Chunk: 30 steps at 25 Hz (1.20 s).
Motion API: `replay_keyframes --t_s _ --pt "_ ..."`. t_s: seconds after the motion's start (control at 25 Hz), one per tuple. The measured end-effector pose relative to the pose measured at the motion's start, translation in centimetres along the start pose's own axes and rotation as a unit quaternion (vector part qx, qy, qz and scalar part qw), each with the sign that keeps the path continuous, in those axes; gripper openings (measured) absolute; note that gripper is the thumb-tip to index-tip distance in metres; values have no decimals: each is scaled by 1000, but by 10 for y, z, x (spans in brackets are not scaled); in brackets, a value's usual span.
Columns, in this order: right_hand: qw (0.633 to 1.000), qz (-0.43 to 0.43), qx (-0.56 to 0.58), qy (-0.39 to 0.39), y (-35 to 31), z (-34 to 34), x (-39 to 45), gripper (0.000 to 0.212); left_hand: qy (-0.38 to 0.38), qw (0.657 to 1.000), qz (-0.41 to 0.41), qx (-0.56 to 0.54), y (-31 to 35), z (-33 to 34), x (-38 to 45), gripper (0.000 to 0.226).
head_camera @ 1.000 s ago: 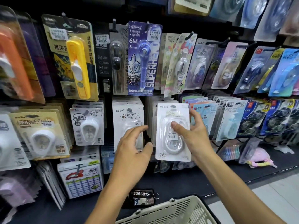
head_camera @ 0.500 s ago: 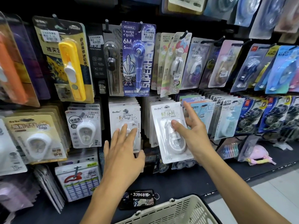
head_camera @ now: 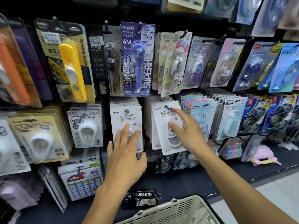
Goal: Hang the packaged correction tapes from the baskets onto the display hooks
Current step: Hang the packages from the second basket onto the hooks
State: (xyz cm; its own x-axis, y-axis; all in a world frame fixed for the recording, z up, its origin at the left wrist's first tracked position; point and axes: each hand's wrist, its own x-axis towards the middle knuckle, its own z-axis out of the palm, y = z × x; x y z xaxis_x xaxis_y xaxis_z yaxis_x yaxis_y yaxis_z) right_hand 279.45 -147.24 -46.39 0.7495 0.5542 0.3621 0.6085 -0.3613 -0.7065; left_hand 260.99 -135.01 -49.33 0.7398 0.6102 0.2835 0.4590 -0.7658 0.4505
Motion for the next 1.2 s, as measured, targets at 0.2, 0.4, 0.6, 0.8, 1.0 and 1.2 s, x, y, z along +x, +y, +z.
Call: replay_keyframes --t_s 0.2,0.4,0.6,0.8,1.0,1.2 --pt "949 -165 -266 -27 18 10 -23 66 -7 998 11 67 -6 10 6 82" --pt "976 -90 -199 7 34 3 -27 68 -8 995 28 99 -11 19 7 83" --pt "969 84 -221 -66 52 -34 -16 80 -16 995 50 82 -15 17 7 83" --pt "956 -134 -256 43 19 -3 -55 43 153 988 8 -20 -27 -1 -1 65" --pt "918 -314 -239 -31 -45 74 -74 43 -42 999 -12 8 -66 -34 -6 69" --pt "893 -352 -251 -122 -116 125 -70 63 244 960 -130 45 -118 -87 -38 44"
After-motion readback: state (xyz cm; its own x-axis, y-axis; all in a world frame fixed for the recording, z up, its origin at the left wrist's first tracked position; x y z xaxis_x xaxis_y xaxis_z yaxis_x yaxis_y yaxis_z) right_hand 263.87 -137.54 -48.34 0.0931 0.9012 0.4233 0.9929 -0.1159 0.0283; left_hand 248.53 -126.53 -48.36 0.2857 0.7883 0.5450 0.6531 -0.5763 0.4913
